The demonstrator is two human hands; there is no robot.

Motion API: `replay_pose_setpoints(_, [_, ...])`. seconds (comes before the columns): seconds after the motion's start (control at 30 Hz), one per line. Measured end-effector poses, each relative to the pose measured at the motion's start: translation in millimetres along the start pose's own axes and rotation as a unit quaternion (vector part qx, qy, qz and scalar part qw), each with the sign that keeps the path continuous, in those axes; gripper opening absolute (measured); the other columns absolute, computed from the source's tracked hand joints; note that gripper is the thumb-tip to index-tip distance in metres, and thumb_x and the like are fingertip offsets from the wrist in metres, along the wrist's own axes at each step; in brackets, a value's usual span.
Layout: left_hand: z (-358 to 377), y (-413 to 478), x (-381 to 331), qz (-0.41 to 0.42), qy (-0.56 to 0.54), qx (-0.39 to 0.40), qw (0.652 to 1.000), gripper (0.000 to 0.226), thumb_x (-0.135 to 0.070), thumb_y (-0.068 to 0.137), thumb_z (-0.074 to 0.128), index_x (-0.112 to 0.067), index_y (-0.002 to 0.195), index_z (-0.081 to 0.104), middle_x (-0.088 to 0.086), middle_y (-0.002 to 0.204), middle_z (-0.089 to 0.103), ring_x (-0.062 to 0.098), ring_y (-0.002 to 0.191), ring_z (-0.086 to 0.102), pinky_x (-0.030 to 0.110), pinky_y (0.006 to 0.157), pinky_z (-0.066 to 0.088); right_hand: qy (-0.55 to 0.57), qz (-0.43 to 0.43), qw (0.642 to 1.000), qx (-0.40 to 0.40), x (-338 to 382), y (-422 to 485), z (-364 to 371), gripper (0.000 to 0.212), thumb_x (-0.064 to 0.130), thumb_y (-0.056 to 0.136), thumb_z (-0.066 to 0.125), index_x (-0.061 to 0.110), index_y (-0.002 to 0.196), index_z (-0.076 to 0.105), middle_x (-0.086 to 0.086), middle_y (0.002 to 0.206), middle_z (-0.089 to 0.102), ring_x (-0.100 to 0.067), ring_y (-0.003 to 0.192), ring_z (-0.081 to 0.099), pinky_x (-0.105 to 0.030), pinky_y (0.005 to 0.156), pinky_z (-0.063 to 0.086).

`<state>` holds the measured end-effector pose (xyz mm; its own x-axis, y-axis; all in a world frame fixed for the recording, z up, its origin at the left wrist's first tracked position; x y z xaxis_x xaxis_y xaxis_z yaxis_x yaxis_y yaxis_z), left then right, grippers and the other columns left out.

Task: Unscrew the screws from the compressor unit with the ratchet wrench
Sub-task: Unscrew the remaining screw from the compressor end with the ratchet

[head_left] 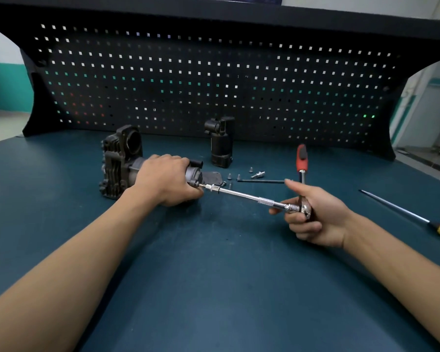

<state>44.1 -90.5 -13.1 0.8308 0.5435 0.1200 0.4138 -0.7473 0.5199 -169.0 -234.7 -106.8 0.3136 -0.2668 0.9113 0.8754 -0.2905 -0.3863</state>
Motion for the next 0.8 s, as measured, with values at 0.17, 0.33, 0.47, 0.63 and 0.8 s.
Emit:
replay_pose_setpoints(0.17, [0.1,-0.2,0.5,-0.001,-0.001,0.005,1.000,0.051,-0.075,0.058,0.044,-0.029,0.080,0.049,-0.006,0.087,0.064,0.023,0.084,0.058,0.034,0.070,0.029,0.035,0.025,0.999,0.019,-3.1,-2.0,3.9,0.053,0.053,0.077,0.063,0.003,0.088,0.075,0.006,0.045,0.034,-0.005,0.029,0.026,-0.019,0.033,0.017])
replay_pose_setpoints(0.33, [2.1,-0.6,2.2,-0.009,-0.003,0.013,1.000,0.050,-0.075,0.060,0.046,-0.029,0.079,0.050,-0.006,0.087,0.064,0.021,0.076,0.049,0.034,0.070,0.030,-0.018,-0.034,0.999,0.001,1.4,-2.6,2.0,0.035,0.032,0.065,0.078,0.006,0.088,0.073,0.002,0.050,0.037,-0.005,0.035,0.028,-0.019,0.037,0.019])
replay_pose_setpoints(0.47, [3.1,-0.4,2.7,-0.014,-0.010,0.020,1.000,0.050,-0.075,0.060,0.048,-0.030,0.081,0.051,-0.007,0.086,0.064,0.018,0.074,0.045,0.033,0.071,0.031,-0.070,-0.099,0.992,-0.026,12.1,-5.1,-4.3,0.027,0.028,0.065,0.079,0.014,0.083,0.065,-0.001,0.052,0.041,-0.008,0.038,0.026,-0.020,0.041,0.020])
replay_pose_setpoints(0.63, [1.9,-0.5,2.7,-0.013,-0.011,0.021,1.000,0.052,-0.076,0.060,0.048,-0.030,0.083,0.054,-0.007,0.087,0.064,0.020,0.077,0.051,0.034,0.071,0.031,-0.198,-0.201,0.954,-0.097,33.0,-13.1,-11.7,0.037,0.033,0.059,0.085,0.011,0.087,0.076,-0.009,0.054,0.049,-0.014,0.045,0.038,-0.020,0.040,0.029])
replay_pose_setpoints(0.8, [1.8,-1.1,0.8,-0.007,-0.009,0.017,1.000,0.054,-0.076,0.061,0.050,-0.029,0.087,0.057,-0.007,0.090,0.065,0.022,0.086,0.060,0.034,0.072,0.033,-0.328,-0.276,0.896,-0.114,47.9,-23.2,-9.0,0.022,0.031,0.071,0.087,0.026,0.090,0.076,0.000,0.052,0.053,-0.015,0.048,0.043,-0.020,0.047,0.036])
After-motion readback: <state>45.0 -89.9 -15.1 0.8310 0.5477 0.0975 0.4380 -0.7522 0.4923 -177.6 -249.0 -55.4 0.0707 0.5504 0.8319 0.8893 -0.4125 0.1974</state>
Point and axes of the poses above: each hand's wrist, its own y-axis towards the middle knuckle, its own z-axis out of the palm, x = y × z, the point moved 10 cm from there along y, towards the middle knuckle
